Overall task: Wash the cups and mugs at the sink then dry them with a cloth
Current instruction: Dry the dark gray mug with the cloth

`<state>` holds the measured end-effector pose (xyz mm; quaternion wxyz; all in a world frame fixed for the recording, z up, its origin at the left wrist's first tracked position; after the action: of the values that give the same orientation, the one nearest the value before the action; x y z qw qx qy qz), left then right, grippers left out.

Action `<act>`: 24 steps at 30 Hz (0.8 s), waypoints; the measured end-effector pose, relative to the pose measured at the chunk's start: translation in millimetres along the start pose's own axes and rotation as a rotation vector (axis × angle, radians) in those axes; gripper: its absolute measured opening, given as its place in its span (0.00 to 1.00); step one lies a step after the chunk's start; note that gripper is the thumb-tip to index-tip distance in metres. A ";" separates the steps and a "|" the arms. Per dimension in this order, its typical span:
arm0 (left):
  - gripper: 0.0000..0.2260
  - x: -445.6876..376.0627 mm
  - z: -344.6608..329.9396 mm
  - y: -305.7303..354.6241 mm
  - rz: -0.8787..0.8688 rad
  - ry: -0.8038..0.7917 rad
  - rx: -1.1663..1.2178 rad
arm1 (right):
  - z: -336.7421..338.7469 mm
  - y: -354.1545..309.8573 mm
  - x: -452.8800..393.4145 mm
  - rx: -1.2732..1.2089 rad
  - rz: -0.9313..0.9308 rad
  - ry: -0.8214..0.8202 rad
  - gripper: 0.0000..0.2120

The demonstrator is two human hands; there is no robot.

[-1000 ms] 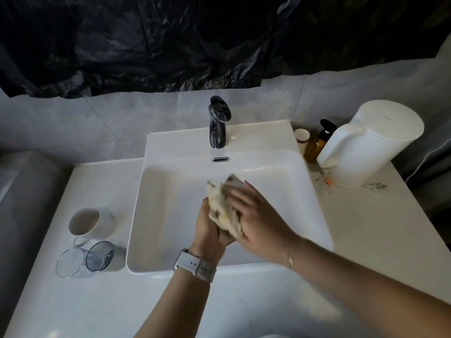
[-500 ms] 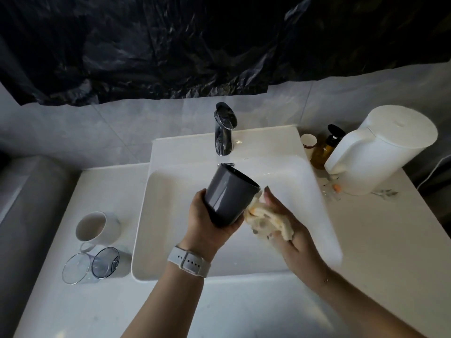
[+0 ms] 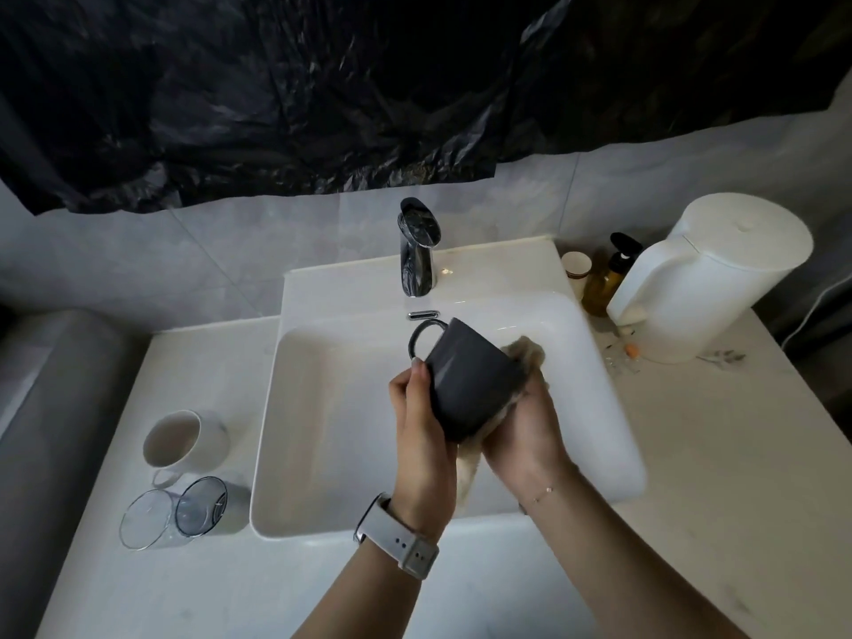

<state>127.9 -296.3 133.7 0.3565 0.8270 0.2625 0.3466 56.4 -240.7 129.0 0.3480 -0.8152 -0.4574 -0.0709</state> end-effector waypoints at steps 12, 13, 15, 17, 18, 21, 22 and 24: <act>0.17 -13.3 -3.6 24.2 0.079 0.045 -0.363 | -2.3 5.7 2.7 -0.207 -0.108 -0.022 0.22; 0.15 -14.9 -3.9 21.8 -0.045 0.103 -0.509 | 0.0 5.1 2.3 -0.216 -0.112 -0.012 0.21; 0.09 -16.0 -1.4 24.8 -0.324 0.165 -0.723 | 4.0 0.1 2.6 -0.200 -0.078 -0.012 0.17; 0.05 -14.6 5.0 31.6 -0.464 0.093 -0.807 | 1.9 -7.3 6.4 -0.141 -0.029 -0.018 0.15; 0.08 -16.2 12.5 32.4 -0.477 0.006 -0.841 | 1.0 -9.9 6.6 -0.093 -0.014 -0.029 0.14; 0.22 -15.5 29.5 35.8 -0.279 -0.397 -0.891 | -7.9 -13.9 10.1 0.031 0.009 -0.006 0.16; 0.32 -15.9 33.7 36.2 -0.223 -0.476 -0.899 | -12.4 -14.2 11.2 0.068 0.003 -0.001 0.17; 0.42 -15.6 38.8 35.4 -0.197 -0.461 -0.945 | -22.4 -15.1 13.8 0.116 -0.012 -0.020 0.14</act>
<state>154.3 -344.3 135.5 0.7693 0.6025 0.0691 0.2011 56.8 -240.1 159.3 0.3900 -0.7915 -0.4690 -0.0383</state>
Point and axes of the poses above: each hand's wrist, its own x-axis away from the middle knuckle, its own z-axis out of the back of the hand, y = z × x, the point moved 1 cm from there along -x, towards the middle knuckle, and after that the axes turned 4 degrees about -y, right-handed, at the moved point
